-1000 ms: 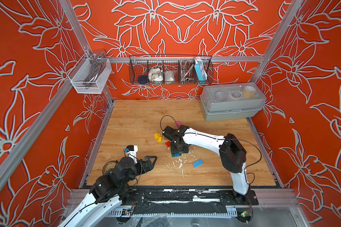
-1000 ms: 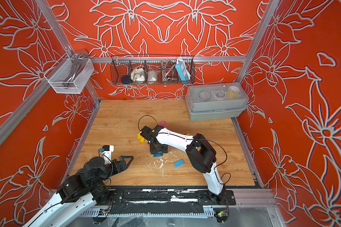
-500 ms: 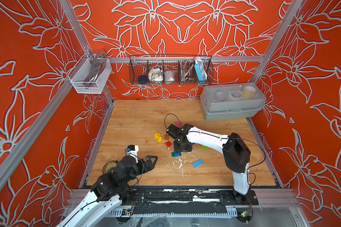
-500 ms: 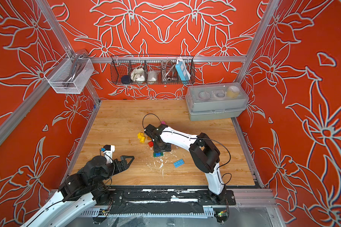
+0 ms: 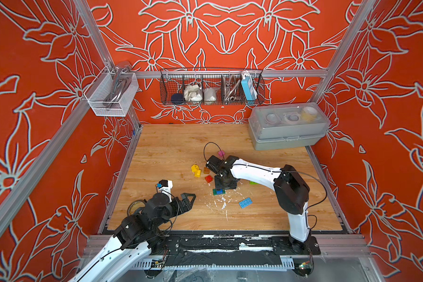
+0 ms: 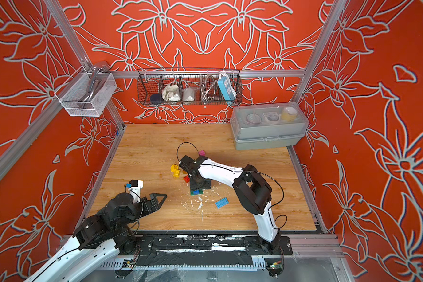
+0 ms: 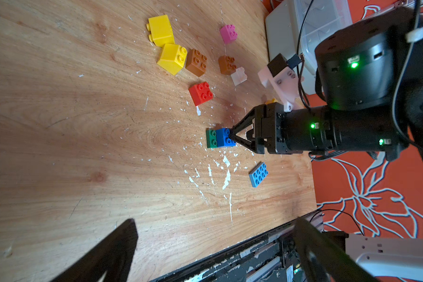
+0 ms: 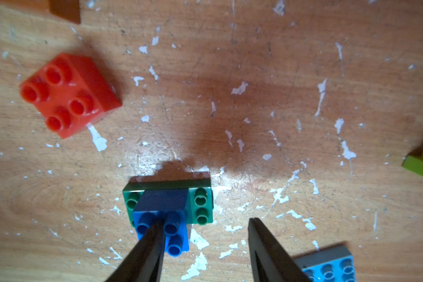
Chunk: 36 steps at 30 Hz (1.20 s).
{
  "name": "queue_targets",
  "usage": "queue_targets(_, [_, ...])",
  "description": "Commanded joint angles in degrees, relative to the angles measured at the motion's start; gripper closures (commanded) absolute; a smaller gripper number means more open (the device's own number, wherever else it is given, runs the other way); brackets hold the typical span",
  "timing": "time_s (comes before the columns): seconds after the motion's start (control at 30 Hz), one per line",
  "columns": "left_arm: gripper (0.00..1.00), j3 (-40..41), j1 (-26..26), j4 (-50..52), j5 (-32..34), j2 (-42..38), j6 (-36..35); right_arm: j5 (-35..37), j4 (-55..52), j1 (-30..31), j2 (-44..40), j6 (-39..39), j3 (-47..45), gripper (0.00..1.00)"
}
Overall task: Assemble the number 1 with lego
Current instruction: Assemble the lego brick with the lego brick, then adjust the lego brick at the center of the board.
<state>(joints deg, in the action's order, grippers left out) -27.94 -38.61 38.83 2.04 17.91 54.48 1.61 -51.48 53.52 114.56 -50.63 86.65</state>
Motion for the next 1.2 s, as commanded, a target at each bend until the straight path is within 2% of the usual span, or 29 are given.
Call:
queue_targets(0.0, [0.0, 0.3, 0.4, -0.9, 0.2, 0.3, -0.3, 2.2, -1.0, 0.2, 4.4, 0.4, -4.3, 0.41])
queue_targets(0.2, [0.0, 0.4, 0.3, -0.8, 0.3, 0.0, -0.3, 1.6, 1.0, 0.3, 7.4, 0.9, -6.8, 0.42])
queue_targets(0.4, [0.0, 0.3, 0.3, -0.9, 0.3, 0.2, -0.4, 0.2, 1.2, 0.3, 6.5, 0.9, -6.8, 0.42])
queue_targets(0.87, [0.0, 0.2, 0.4, -0.3, 0.4, -0.2, -0.2, -1.5, -1.8, 0.2, -6.9, 0.1, -2.1, 0.37])
queue_targets(1.1, [0.0, 0.4, 0.3, 0.3, 0.7, -1.1, 0.3, -1.3, 3.3, -0.6, -13.7, 0.4, -10.1, 0.37])
queue_targets(1.17, [0.0, 0.3, 0.4, 0.4, 0.8, -1.1, 0.3, -1.4, 4.4, -1.5, -14.4, 0.2, -12.8, 0.41])
